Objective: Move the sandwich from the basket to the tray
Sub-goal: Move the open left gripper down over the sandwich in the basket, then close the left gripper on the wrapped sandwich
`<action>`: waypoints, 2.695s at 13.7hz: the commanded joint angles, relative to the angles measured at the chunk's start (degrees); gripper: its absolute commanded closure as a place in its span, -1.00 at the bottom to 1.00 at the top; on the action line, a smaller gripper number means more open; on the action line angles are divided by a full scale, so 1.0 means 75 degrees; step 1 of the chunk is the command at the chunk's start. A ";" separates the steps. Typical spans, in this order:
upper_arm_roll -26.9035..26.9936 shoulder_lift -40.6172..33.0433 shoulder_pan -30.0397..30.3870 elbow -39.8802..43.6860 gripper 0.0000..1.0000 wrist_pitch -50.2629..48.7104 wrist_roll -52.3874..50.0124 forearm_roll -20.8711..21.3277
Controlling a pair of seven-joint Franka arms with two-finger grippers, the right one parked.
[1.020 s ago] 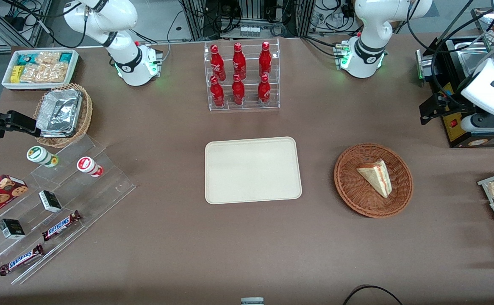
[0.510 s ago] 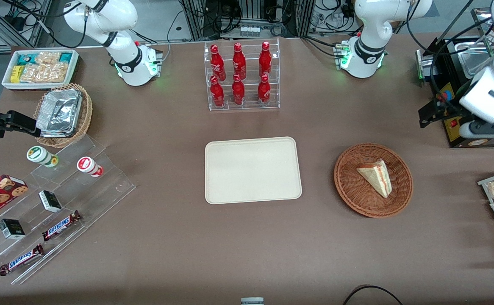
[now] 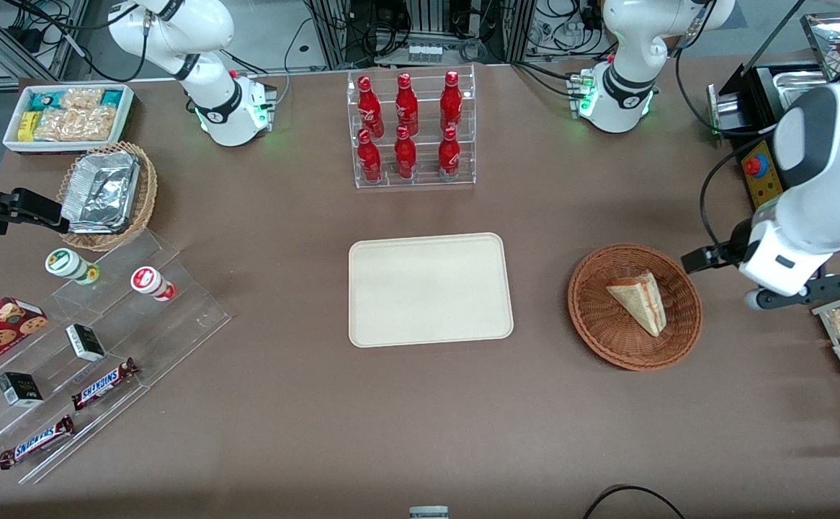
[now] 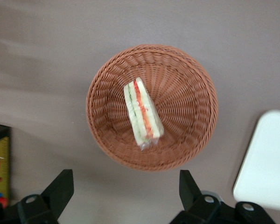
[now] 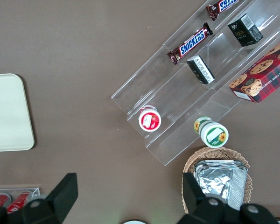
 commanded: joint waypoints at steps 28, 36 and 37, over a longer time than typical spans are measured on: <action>-0.0102 0.0798 -0.0077 -0.4252 -0.04 0.6557 -0.3174 -0.0010; -0.0125 0.0236 -0.0253 -0.3086 1.00 0.4842 -0.3069 0.0410; -0.0195 0.0305 -0.0462 -0.2222 1.00 0.3663 -0.3069 0.0563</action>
